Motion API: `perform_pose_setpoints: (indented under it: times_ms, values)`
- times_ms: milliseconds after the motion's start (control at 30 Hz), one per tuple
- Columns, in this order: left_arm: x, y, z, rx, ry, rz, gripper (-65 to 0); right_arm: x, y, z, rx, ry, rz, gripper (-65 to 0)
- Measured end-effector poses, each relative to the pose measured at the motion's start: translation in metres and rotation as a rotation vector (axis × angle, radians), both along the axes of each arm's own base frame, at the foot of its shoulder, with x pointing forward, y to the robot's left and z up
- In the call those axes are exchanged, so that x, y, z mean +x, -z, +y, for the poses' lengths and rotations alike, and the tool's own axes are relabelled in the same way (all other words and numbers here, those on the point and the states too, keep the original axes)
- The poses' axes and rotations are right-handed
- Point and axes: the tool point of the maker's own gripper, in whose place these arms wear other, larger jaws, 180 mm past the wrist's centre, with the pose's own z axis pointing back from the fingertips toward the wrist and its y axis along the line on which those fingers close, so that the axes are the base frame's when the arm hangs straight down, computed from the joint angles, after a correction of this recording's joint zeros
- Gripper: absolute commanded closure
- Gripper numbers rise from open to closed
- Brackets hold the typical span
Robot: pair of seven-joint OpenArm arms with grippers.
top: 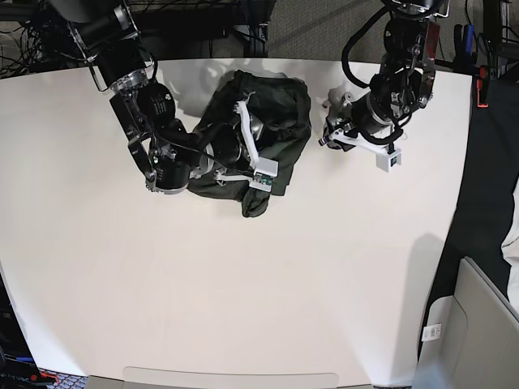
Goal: Fold the T-shirt properly
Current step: 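Lift and fold the grasped shirt edge with the right gripper over the bundle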
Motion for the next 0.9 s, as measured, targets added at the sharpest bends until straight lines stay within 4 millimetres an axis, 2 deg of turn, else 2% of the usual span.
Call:
perform_pose_setpoints:
  times_ms: [367,500,567,667,733,800,900]
  values:
    - [0.002,-0.002,0.002,0.007,-0.004,-0.009,-22.0,0.047,-0.024,-0.046,0.036,0.187,-0.065,-23.6]
    - [0.017,-0.027,0.010,0.016,-0.044,-0.114,-20.2,0.070,-0.036,-0.088,0.051,0.313,-0.090,-23.5]
    - [0.020,-0.034,0.011,0.024,-0.041,-0.141,-20.2,0.075,-0.037,-0.105,0.038,0.358,-0.100,-23.5]
    - [0.010,-0.034,0.004,0.007,-0.026,-0.130,-20.2,0.078,-0.037,-0.122,0.036,0.408,-0.100,-23.4]
    - [0.011,-0.038,-0.001,-0.004,-0.017,-0.141,-20.2,0.078,-0.031,-0.135,-0.010,0.425,-0.103,-20.4]
    - [0.013,-0.045,-0.015,-0.007,0.024,-0.168,-20.2,0.077,-0.021,-0.144,-0.075,0.439,-0.110,-15.7]
    - [0.003,-0.044,-0.042,-0.044,0.094,-0.155,-20.2,0.068,-0.003,-0.145,-0.152,0.424,-0.098,-9.7]
